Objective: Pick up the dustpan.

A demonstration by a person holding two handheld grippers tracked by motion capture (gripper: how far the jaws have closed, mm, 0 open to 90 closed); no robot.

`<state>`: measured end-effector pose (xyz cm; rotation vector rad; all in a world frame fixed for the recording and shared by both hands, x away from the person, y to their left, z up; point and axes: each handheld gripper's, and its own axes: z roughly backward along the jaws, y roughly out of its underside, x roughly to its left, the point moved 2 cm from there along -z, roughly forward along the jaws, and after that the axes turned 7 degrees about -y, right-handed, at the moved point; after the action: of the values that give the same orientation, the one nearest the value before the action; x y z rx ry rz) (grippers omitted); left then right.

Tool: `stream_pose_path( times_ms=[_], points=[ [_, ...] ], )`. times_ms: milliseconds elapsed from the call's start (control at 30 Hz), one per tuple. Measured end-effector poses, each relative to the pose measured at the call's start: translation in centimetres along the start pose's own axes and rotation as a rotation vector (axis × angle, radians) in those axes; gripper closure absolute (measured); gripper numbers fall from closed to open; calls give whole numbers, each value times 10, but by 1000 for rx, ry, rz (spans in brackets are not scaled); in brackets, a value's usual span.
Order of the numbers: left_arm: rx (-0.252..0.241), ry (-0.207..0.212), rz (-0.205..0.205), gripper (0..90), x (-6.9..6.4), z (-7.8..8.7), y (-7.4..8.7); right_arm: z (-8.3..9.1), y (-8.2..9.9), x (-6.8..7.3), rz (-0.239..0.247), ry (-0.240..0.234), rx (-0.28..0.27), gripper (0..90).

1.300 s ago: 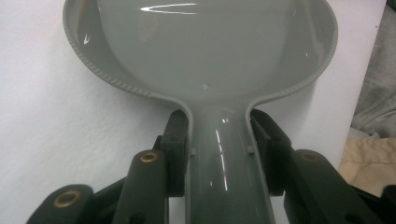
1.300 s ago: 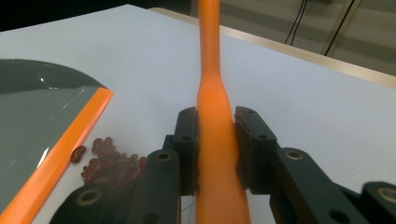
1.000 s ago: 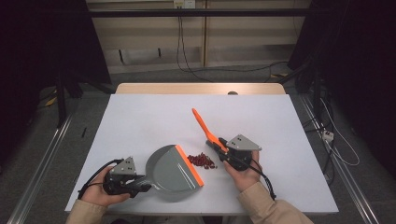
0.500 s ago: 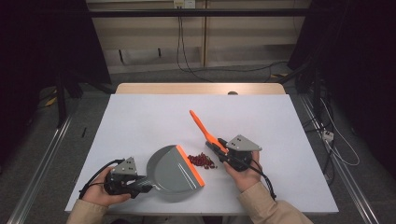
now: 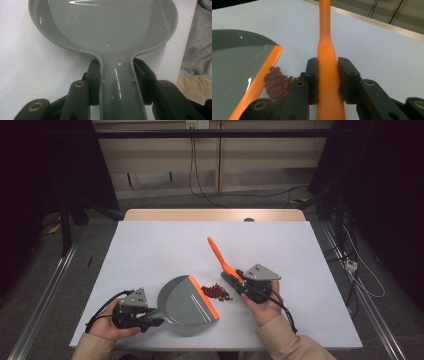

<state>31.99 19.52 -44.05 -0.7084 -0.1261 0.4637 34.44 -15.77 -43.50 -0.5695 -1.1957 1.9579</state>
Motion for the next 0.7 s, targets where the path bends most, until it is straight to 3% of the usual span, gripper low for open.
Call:
stream_pose_path(
  times_ms=[133,700],
  points=[
    [0,0,4,626,0,0,0,-2,-1,1,-33,1,-8,721],
    [4,8,8,626,1,-1,-2,-8,-2,14,-28,16,-18,720]
  ],
)
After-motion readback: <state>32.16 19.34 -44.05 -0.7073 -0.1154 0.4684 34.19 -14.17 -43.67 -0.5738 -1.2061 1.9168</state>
